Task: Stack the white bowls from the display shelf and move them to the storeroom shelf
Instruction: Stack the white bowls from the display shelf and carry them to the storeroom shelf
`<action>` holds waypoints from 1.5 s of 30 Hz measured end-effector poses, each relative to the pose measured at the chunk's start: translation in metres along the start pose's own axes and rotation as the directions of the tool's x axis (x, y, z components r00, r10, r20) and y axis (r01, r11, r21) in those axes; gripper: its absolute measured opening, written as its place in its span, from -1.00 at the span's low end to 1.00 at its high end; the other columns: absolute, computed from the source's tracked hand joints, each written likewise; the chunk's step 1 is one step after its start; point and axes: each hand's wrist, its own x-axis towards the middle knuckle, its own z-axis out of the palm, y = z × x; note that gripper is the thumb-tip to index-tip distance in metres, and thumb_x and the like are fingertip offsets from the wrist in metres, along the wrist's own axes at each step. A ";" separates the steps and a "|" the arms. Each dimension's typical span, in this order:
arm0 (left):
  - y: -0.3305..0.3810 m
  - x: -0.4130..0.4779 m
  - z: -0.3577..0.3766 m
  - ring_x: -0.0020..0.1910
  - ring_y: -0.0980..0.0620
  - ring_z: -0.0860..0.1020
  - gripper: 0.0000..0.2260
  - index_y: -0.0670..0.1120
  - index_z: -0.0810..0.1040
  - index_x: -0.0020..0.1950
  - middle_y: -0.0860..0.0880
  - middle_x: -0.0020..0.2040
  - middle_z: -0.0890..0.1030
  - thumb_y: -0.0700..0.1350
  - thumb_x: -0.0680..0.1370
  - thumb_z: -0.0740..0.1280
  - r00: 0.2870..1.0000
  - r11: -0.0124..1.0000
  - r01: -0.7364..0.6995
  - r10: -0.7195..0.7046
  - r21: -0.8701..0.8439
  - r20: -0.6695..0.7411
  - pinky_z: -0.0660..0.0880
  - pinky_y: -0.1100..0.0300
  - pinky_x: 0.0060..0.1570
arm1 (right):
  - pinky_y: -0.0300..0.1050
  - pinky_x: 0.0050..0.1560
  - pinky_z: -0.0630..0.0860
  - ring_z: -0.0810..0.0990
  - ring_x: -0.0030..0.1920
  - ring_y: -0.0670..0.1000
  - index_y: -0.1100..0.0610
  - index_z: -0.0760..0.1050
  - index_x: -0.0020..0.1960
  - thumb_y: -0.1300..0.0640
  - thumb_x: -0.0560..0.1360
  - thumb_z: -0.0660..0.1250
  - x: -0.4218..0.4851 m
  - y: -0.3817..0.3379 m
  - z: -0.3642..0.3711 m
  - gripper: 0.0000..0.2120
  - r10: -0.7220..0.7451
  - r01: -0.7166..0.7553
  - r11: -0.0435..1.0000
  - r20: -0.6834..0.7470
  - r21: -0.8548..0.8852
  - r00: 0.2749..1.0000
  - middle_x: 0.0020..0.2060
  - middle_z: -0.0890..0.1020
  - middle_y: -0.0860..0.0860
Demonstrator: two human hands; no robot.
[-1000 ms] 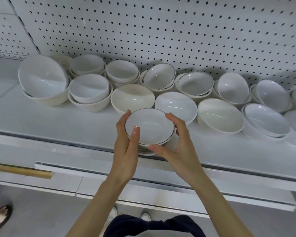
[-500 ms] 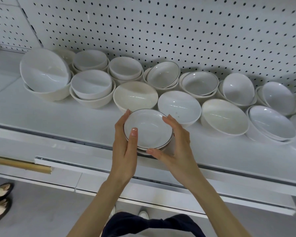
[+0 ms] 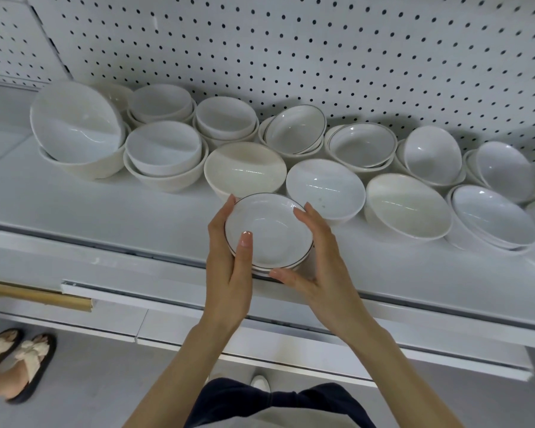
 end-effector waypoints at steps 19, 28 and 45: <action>0.003 0.000 0.001 0.24 0.33 0.44 -0.49 -0.06 0.29 0.45 0.27 0.29 0.43 0.13 0.55 0.13 1.000 0.999 -0.005 0.004 -0.036 -0.029 0.39 0.47 0.11 | -0.51 0.28 0.16 0.20 0.39 -0.20 -0.35 0.13 0.29 -0.18 0.21 0.51 -0.002 -0.002 -0.005 -0.21 -0.001 0.000 1.000 -0.058 -0.023 0.998 0.20 0.08 -0.67; 0.011 0.006 0.007 0.08 0.38 0.49 -0.74 -0.07 0.41 0.35 0.12 0.18 0.52 -0.09 0.68 0.11 0.988 0.994 0.092 -0.099 -0.056 -0.121 0.42 0.51 -0.04 | -0.47 0.25 0.28 0.28 0.32 -0.29 -0.27 0.18 0.35 -0.10 0.26 0.50 0.004 -0.005 -0.024 -0.24 0.013 -0.011 0.999 -0.028 0.051 1.000 0.30 0.28 -0.37; 0.015 0.008 0.021 0.08 0.26 0.53 -0.73 0.00 0.54 0.23 0.11 0.13 0.60 -0.19 0.68 0.09 0.921 0.963 0.197 -0.246 -0.183 -0.302 0.45 0.33 0.07 | 0.00 0.13 0.51 0.54 -0.15 -0.01 0.13 0.45 0.26 -0.01 0.52 0.34 0.169 0.014 -0.102 -0.63 0.111 -0.157 0.978 -0.294 -0.136 0.949 -0.20 0.52 -0.07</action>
